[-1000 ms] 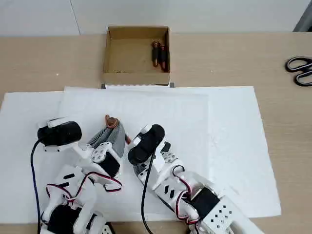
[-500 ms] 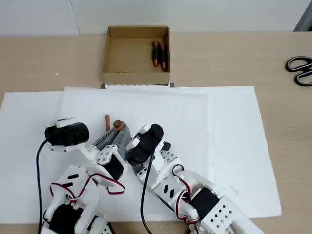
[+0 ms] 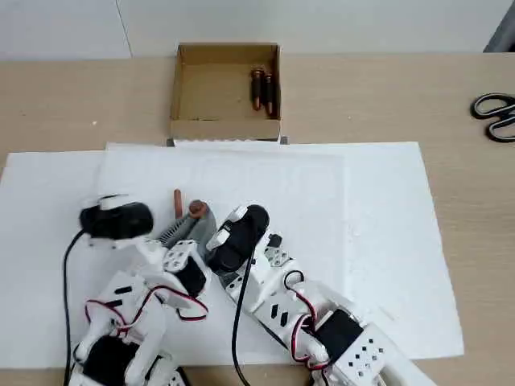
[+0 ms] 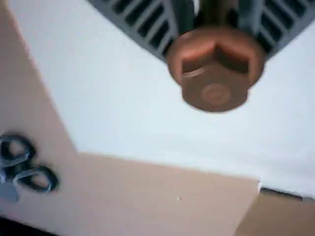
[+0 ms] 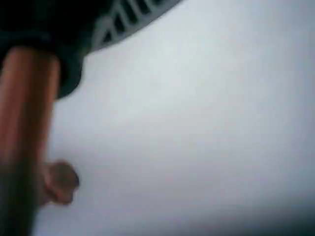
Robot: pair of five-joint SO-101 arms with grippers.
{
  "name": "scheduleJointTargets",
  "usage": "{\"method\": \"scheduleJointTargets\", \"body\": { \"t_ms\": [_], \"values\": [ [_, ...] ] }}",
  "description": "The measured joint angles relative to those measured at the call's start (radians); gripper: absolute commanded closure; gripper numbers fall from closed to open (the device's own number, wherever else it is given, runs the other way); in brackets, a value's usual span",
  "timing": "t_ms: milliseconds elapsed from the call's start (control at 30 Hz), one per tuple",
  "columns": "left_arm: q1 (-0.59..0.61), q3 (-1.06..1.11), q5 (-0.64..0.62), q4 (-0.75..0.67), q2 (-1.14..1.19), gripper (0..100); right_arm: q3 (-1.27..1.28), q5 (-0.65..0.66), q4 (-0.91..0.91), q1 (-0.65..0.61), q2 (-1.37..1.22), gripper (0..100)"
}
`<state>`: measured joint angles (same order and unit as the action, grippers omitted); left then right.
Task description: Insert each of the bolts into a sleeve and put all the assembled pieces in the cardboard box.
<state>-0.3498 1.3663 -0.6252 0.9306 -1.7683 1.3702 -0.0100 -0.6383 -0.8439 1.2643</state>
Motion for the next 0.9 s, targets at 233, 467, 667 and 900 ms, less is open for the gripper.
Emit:
{"method": "scheduleJointTargets", "body": {
  "t_ms": [233, 467, 667, 900],
  "values": [
    [-0.002, 0.000, 0.009, 0.017, -0.002, 99, -0.003, 0.000, 0.002, -0.003, 0.000, 99.6],
    [-0.006, -0.003, 0.057, 0.115, -0.012, 99, -0.002, 0.003, 0.005, -0.005, 0.032, 99.6],
    [-0.043, -0.005, 0.064, 0.149, -0.014, 99, 0.000, 0.003, -0.028, -0.005, 0.089, 99.6],
    [-0.083, -0.003, 0.100, 0.147, -0.014, 88, -0.002, 0.002, -0.038, 0.014, 0.135, 99.6]
  ]
}}
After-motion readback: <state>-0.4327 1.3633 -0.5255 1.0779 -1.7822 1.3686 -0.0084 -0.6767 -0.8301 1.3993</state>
